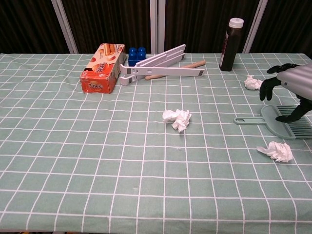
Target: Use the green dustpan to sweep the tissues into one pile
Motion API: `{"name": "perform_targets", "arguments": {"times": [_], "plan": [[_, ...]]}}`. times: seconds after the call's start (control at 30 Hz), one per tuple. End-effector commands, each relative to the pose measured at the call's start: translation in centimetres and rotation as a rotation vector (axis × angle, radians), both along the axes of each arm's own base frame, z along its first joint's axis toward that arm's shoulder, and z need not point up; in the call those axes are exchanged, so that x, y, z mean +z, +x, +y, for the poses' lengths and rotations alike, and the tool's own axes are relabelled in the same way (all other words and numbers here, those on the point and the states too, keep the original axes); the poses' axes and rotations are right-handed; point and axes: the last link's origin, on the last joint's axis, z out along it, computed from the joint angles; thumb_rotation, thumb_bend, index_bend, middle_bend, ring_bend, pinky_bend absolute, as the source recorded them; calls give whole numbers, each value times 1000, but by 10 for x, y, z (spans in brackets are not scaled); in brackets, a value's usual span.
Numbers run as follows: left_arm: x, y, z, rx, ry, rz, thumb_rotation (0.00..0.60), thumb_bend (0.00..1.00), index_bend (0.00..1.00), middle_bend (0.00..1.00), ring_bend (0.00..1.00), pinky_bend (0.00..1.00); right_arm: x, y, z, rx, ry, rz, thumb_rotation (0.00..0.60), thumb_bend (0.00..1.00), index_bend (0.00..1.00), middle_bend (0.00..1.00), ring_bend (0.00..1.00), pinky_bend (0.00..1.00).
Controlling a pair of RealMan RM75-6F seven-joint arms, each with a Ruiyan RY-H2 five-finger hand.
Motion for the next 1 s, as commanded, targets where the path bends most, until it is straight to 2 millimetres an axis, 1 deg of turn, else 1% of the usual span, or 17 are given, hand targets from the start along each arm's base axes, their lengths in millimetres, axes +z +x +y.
{"name": "perform_targets", "arguments": {"times": [0.03,0.27,0.4,0.57,0.67,0.73,0.83,0.9,1.0], "plan": [[-1,-1,0,1,-3,-1,600,69,102,68,33,78,-14,4,-5,5,15,20,600,111,390,401,63,71],[-2,-3,0,6,-3,-9,600,69,103,68,33,78,-32,9,-7,27,34,66,600,116,410,433,82,72],[-2,-4,0,10,-5,-13,600,69,103,67,33,78,-42,8,-8,18,57,86,600,123,415,436,82,72],[-3,-6,1,17,-6,-19,600,69,103,67,33,78,-48,11,-10,23,70,96,600,141,416,441,84,72],[-3,-7,1,17,-9,-21,600,69,103,68,33,78,-50,11,-10,21,83,100,600,171,427,461,108,74],[-3,-7,1,15,-9,-22,600,69,103,68,33,78,-48,12,-11,28,81,104,600,224,473,492,135,88],[-3,-7,2,17,-12,-22,600,69,103,67,33,78,-40,14,-14,50,58,95,600,312,575,545,189,124],[-3,-7,2,18,-13,-20,600,69,103,67,33,78,-30,16,-18,57,38,73,600,327,599,555,202,137],[-3,-5,2,16,-16,-16,600,69,103,68,33,78,-6,20,-28,71,-1,36,600,327,603,563,216,147]]}}
